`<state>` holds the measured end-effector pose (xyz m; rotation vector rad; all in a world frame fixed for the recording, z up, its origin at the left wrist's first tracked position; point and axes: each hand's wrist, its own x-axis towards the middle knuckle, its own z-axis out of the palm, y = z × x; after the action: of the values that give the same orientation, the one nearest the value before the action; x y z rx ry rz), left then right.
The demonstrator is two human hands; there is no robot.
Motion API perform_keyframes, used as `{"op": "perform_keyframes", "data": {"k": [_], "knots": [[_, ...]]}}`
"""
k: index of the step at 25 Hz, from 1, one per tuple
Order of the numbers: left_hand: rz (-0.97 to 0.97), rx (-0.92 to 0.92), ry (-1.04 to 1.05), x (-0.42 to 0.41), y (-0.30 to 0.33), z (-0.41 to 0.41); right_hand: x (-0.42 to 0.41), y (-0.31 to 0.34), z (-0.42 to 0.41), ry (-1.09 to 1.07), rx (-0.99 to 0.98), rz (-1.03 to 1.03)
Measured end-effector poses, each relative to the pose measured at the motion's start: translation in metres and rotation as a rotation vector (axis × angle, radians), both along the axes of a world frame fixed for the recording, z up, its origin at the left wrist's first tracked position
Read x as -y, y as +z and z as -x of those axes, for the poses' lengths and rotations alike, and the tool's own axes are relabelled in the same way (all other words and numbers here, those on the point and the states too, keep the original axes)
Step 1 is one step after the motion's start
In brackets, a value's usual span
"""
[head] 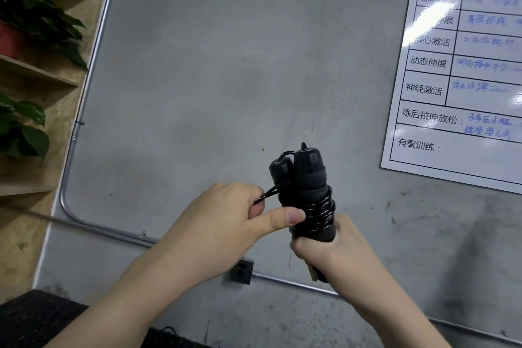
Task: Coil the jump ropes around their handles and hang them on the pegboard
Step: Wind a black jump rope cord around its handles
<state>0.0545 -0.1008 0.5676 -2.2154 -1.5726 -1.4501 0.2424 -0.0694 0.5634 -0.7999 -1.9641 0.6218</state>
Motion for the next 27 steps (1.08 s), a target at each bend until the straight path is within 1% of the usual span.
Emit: {"op": "perform_keyframes", "data": {"k": [4,6,8,11,14,15,16,17,19,20,21,22,23,27], "knots": [[-0.039,-0.074,0.009,0.004,-0.005,-0.01,-0.002,-0.002,0.005,-0.08,-0.022,-0.046],[-0.023,-0.073,0.02,0.006,-0.008,-0.016,-0.003,-0.003,0.007,-0.08,-0.037,-0.068],[-0.02,-0.064,0.075,0.01,-0.009,-0.025,-0.004,-0.006,0.009,-0.1,-0.039,-0.096],[-0.04,-0.051,0.183,0.011,-0.008,-0.036,-0.01,-0.018,0.019,-0.187,-0.04,-0.202],[-0.068,-0.085,0.164,0.004,-0.009,-0.032,-0.013,-0.024,0.018,-0.206,-0.022,-0.271],[-0.066,-0.088,0.116,0.0,-0.009,-0.028,-0.013,-0.021,0.013,-0.135,0.001,-0.254],[-0.052,-0.062,0.033,-0.002,-0.008,-0.024,-0.011,-0.017,0.007,-0.01,0.019,-0.195],[-0.028,-0.011,-0.083,-0.003,-0.007,-0.021,-0.009,-0.013,0.001,0.172,0.012,-0.098],[0.034,0.079,-0.317,-0.004,-0.007,-0.02,-0.007,-0.011,-0.007,0.546,-0.087,0.179],[0.054,0.089,-0.381,-0.003,-0.008,-0.021,-0.007,-0.013,-0.01,0.669,-0.128,0.324],[0.064,0.085,-0.401,-0.003,-0.009,-0.022,-0.01,-0.015,-0.011,0.736,-0.142,0.42],[0.073,0.068,-0.384,-0.004,-0.009,-0.021,-0.012,-0.017,-0.012,0.741,-0.134,0.449],[0.082,0.031,-0.328,-0.005,-0.008,-0.02,-0.014,-0.018,-0.013,0.714,-0.114,0.431],[0.156,-0.157,0.121,-0.002,-0.001,-0.01,-0.018,-0.015,-0.02,0.543,-0.027,0.292]]}}
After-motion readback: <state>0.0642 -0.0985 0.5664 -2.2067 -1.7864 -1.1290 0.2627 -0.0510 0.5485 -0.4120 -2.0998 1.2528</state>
